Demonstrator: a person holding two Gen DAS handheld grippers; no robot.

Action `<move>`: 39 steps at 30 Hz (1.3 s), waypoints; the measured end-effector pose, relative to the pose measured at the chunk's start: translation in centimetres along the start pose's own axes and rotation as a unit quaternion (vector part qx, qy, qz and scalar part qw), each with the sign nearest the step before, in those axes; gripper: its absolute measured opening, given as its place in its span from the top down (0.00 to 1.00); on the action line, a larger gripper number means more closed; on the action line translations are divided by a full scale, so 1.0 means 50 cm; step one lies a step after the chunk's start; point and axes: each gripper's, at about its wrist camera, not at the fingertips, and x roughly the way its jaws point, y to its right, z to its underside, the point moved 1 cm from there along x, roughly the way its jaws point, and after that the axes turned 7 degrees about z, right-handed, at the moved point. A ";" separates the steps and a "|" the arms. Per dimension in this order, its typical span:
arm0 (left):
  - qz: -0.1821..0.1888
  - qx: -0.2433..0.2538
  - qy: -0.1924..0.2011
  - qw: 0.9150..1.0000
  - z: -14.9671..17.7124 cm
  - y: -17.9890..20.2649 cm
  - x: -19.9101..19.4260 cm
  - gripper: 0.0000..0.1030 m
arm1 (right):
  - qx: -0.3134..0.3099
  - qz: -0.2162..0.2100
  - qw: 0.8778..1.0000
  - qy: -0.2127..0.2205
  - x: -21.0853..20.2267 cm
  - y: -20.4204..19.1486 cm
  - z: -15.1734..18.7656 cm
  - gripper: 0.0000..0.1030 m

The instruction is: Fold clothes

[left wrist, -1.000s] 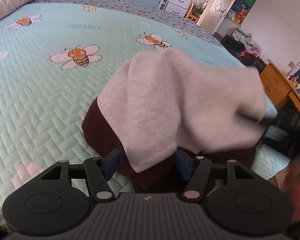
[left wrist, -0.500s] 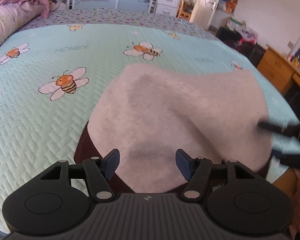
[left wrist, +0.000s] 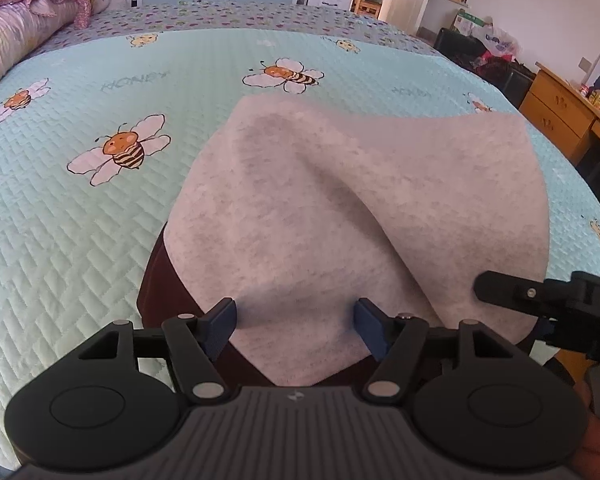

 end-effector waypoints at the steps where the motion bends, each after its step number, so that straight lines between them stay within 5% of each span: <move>1: -0.001 0.000 -0.002 1.000 0.000 0.001 0.003 0.33 | -0.008 0.004 1.000 0.005 0.002 -0.004 -0.002 0.18; 23: -0.014 0.011 -0.021 1.000 -0.006 0.019 0.031 0.28 | -0.019 0.013 1.000 0.008 0.023 -0.015 -0.016 0.19; 28: -0.020 0.015 -0.024 0.999 -0.007 0.026 0.035 0.26 | -0.021 0.014 1.000 0.005 0.025 -0.011 -0.016 0.35; 39: -0.035 0.031 -0.037 0.998 -0.015 0.045 0.041 0.25 | -0.018 0.013 1.000 0.010 0.024 -0.002 -0.020 0.42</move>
